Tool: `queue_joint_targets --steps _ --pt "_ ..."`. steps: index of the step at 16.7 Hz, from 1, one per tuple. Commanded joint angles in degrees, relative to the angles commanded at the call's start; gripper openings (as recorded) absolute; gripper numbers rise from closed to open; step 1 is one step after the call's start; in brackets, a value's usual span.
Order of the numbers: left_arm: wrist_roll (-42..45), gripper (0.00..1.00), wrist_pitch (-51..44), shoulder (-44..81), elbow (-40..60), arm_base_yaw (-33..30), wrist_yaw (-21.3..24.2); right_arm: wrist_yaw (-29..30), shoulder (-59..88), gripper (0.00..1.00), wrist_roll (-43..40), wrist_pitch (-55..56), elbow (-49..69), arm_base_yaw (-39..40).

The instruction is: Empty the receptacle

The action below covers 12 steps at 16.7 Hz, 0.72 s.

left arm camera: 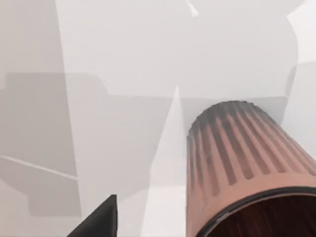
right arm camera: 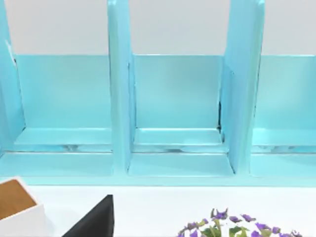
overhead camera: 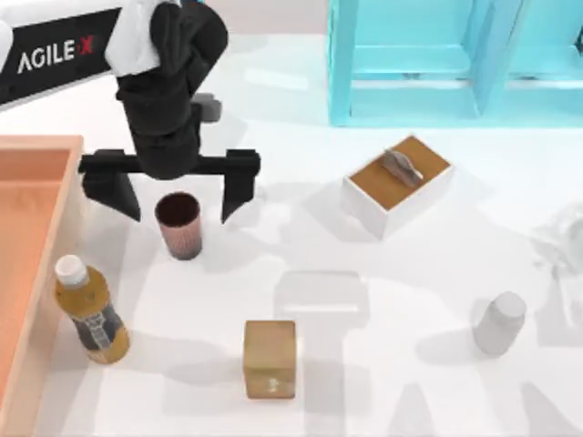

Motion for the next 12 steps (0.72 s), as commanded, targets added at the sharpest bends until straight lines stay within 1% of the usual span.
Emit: queue_joint_targets --steps 8,10,12 --pt "-0.15 1.00 -16.28 -1.35 14.87 -0.14 -0.01 0.00 0.00 1.00 0.00 0.00 0.00 0.00" --pt "-0.16 1.00 -19.07 -1.73 17.40 -0.13 -0.01 0.00 0.00 1.00 0.00 0.00 0.00 0.00" --pt "-0.16 1.00 -19.80 -1.83 18.04 -0.13 -0.01 0.00 0.00 1.00 0.00 0.00 0.00 0.00"
